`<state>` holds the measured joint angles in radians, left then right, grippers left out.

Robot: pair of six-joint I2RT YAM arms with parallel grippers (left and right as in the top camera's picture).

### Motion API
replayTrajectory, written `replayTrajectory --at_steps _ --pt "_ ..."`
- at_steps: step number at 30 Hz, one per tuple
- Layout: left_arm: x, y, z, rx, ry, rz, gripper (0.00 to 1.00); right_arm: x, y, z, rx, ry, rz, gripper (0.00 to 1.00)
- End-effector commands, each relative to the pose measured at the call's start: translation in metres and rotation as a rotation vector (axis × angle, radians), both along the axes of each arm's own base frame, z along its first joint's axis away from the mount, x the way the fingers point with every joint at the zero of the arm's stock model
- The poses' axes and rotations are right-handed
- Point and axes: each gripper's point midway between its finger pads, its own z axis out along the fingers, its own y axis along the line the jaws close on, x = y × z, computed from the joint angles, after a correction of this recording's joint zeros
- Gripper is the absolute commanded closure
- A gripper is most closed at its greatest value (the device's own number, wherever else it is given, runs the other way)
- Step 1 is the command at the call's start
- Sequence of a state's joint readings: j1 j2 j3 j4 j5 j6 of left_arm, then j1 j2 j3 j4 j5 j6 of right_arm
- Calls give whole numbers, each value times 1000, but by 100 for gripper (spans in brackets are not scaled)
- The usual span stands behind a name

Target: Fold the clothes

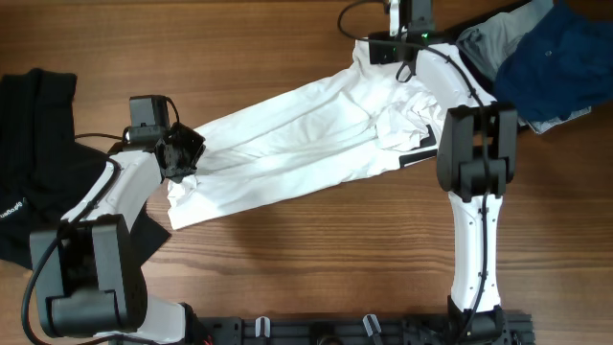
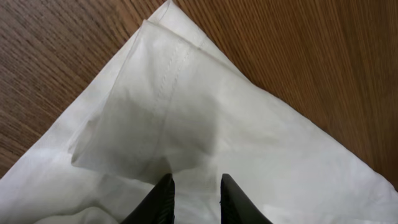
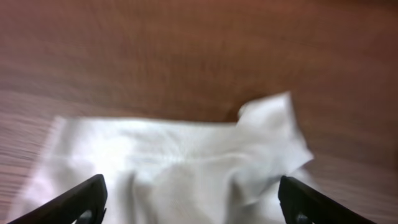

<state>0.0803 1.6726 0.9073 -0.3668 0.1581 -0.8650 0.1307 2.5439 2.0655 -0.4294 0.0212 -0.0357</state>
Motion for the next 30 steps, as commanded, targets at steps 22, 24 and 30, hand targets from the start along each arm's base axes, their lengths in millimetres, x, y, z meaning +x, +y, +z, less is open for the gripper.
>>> replayTrajectory --at_steps 22,24,30 --pt "-8 2 -29 21 97 -9 64 0 3 -30 49 34 -38 17" --pt "-11 1 -38 13 121 -4 64 1 2 -30 47 33 -39 17" --pt "3 3 -38 5 77 26 96 0 2 -29 41 34 -32 59"
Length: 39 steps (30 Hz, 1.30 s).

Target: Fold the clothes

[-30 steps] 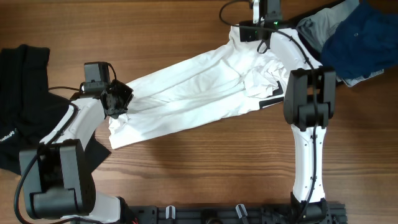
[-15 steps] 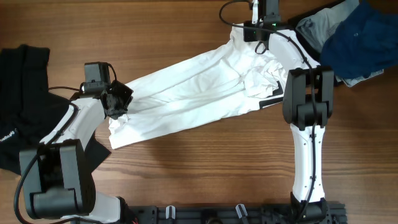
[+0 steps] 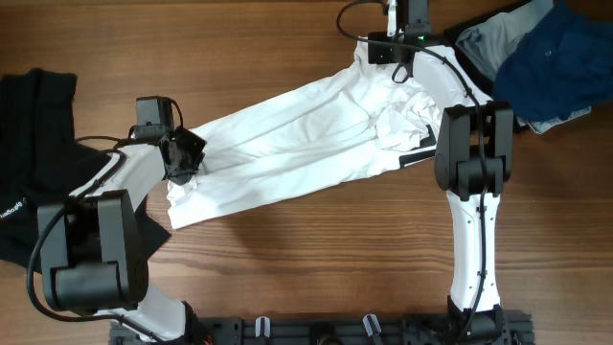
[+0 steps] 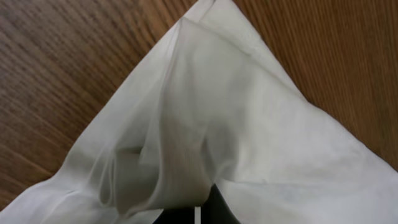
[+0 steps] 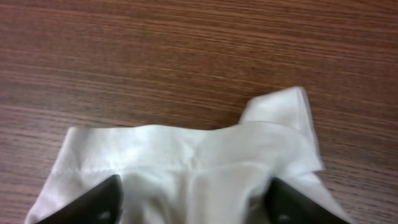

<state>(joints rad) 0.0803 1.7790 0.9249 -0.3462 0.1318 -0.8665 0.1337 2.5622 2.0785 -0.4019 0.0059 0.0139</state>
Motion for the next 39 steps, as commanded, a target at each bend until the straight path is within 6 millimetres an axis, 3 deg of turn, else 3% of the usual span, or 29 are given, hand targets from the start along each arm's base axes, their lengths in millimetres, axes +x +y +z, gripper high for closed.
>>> replayTrajectory --at_steps 1,3,4,8,11,20,28,32,39 --pt "5 -2 -6 -14 3 21 96 -5 -3 -26 -4 50 -4 67" --pt "8 -2 -4 -14 -6 21 96 -4 -3 -21 -3 52 -5 81" --pt "10 -1 -3 -13 -11 21 96 -3 -3 -15 -2 49 -7 96" --pt "11 -1 -1 -13 -15 21 96 7 -6 11 -15 8 -22 96" --pt "11 -1 -1 -14 -15 20 96 11 -10 43 -26 -40 -17 96" --pt "13 -1 3 -14 -27 20 96 -24 -29 68 -59 80 -48 96" --pt "12 -5 3 -32 -24 13 96 -40 -38 133 -60 36 -54 95" --pt "12 -7 3 -42 -24 9 96 -65 -38 134 -55 121 -59 96" --pt "12 -11 4 -66 -25 -1 96 -133 -33 109 -2 419 -113 96"
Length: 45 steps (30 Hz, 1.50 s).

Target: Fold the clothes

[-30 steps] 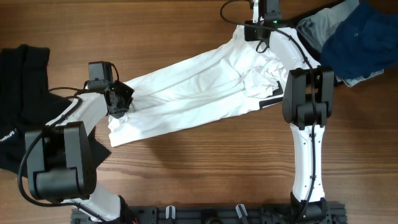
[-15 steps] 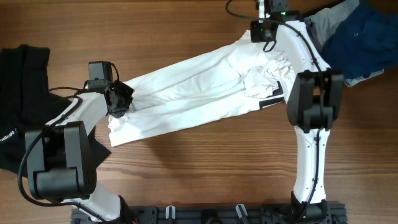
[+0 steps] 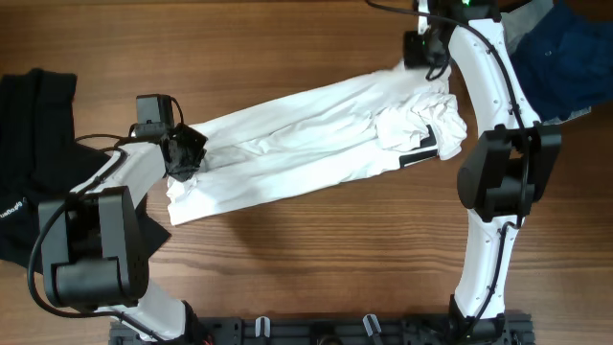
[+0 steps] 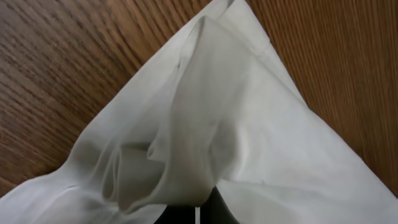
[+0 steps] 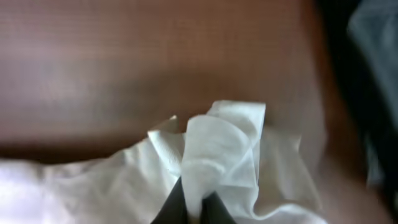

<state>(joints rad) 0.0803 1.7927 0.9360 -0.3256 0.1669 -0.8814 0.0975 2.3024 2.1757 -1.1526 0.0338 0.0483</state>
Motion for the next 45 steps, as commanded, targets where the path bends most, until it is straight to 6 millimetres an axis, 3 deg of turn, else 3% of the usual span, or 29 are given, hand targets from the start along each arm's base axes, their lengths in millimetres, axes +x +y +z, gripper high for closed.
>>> replayTrajectory --at_steps 1,7,14,20,21,24,25,26,27,28,29,31,35,39,40,41,44,45 --pt "4 -6 3 -29 -4 -3 96 -20 6 12 44 55 -49 96" --pt "4 -9 3 -45 -5 -9 96 -53 7 18 63 166 -69 96" --pt "4 -12 4 -60 -6 -15 96 -109 17 16 117 405 -75 96" --pt "3 -13 4 -69 -3 -18 96 -120 16 -2 109 463 -95 96" --pt "3 -13 4 -69 -3 -18 96 -120 15 -19 110 468 -100 96" --pt "3 -13 4 -68 -2 -19 96 -125 15 -34 107 488 -102 95" --pt "3 -13 3 -69 -2 -18 96 -130 14 -41 103 509 -102 83" --pt "3 -13 3 -69 -2 -18 96 -134 14 -47 102 522 -104 41" --pt "3 -13 3 -68 -2 -19 96 -137 13 -55 100 532 -104 18" --pt "3 -13 3 -68 -2 -19 96 -137 13 -63 100 528 -100 50" --pt "3 -13 4 -68 -3 -19 96 -132 11 -68 88 504 -102 96" --pt "4 -13 4 -68 -8 -18 96 -114 1 -63 44 421 -139 96" --pt "4 -13 4 -67 -8 -18 96 -78 4 -30 61 277 -128 94" --pt "7 -12 8 -63 -26 -13 96 -56 5 -4 72 182 -120 95" --pt "10 -11 13 -57 -43 -12 96 -51 5 2 70 160 -121 72" --pt "12 -10 18 -51 -57 -10 96 -49 5 5 70 148 -120 41" --pt "14 -7 37 -33 -100 -5 96 -48 4 7 69 144 -121 7" --pt "12 -7 42 -32 -100 -5 96 -48 4 7 67 145 -121 11"
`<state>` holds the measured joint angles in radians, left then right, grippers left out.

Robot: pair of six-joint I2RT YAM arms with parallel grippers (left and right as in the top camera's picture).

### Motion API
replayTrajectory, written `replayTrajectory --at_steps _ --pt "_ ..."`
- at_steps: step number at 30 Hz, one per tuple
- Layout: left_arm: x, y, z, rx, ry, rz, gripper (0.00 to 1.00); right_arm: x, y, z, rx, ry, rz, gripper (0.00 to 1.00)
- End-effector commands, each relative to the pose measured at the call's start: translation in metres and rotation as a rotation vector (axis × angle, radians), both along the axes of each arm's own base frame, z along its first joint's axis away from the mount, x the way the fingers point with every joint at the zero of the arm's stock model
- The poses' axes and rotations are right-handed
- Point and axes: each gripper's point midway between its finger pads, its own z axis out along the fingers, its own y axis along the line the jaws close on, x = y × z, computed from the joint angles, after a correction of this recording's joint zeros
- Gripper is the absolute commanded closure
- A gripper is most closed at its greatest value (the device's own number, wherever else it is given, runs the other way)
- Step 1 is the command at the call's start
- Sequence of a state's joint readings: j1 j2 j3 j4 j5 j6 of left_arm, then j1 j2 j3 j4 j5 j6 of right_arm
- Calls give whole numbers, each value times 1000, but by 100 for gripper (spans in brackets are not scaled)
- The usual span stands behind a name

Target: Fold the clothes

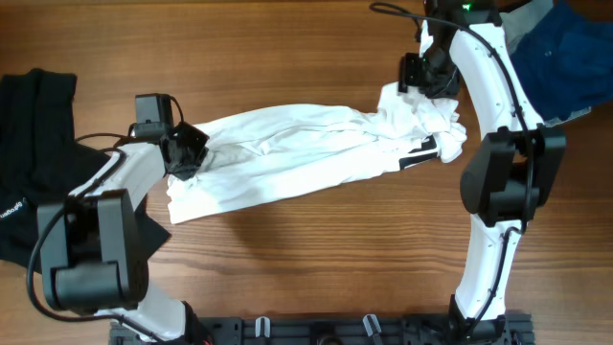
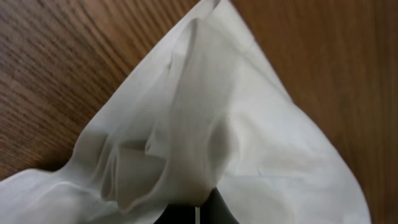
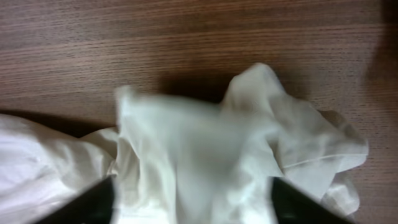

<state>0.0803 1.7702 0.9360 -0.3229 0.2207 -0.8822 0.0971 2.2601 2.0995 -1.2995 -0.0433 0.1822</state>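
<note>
A long white garment (image 1: 297, 149) lies stretched across the wooden table (image 1: 287, 259), its right end bunched up. My left gripper (image 1: 182, 156) is at its left end, shut on a pinched-up fold of the white cloth (image 2: 186, 137); the closed tips (image 2: 196, 210) show at the bottom edge of the left wrist view. My right gripper (image 1: 420, 75) hangs over the bunched right end (image 3: 199, 143), open, with its fingers (image 3: 93, 202) spread wide either side of the cloth and holding nothing.
A black garment (image 1: 29, 144) lies at the table's left edge, partly under the left arm. A heap of blue and grey clothes (image 1: 551, 53) sits in the far right corner, just behind the right arm.
My right gripper was shut on the garment's far right corner; now it is open and that cloth lies crumpled lower, by the bunched end. The left gripper still holds its corner.
Both grippers were first open at opposite ends of the white garment. Then the left was shut on the left corner while the right stayed open over the far right edge. Later the right was shut on that edge further right; now it has let go.
</note>
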Motion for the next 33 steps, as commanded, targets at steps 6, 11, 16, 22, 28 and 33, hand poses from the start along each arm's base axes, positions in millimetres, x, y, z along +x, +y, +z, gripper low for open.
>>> replayTrajectory --at_steps 6,11,16,22,28,33 --pt "-25 -2 24 11 67 12 96 7 -4 17 -20 -55 -5 60" --pt "-56 -11 23 -17 184 -6 96 14 -3 18 -16 -84 -6 55" --pt "-64 -6 46 14 151 5 96 19 -1 19 -6 -106 -4 51" --pt "-58 7 60 81 91 30 90 19 7 20 41 -103 5 0" --pt "-66 -2 59 36 122 11 60 19 3 21 39 -107 29 0" --pt "-79 -5 56 22 176 -2 62 23 -13 27 217 -111 -17 0"
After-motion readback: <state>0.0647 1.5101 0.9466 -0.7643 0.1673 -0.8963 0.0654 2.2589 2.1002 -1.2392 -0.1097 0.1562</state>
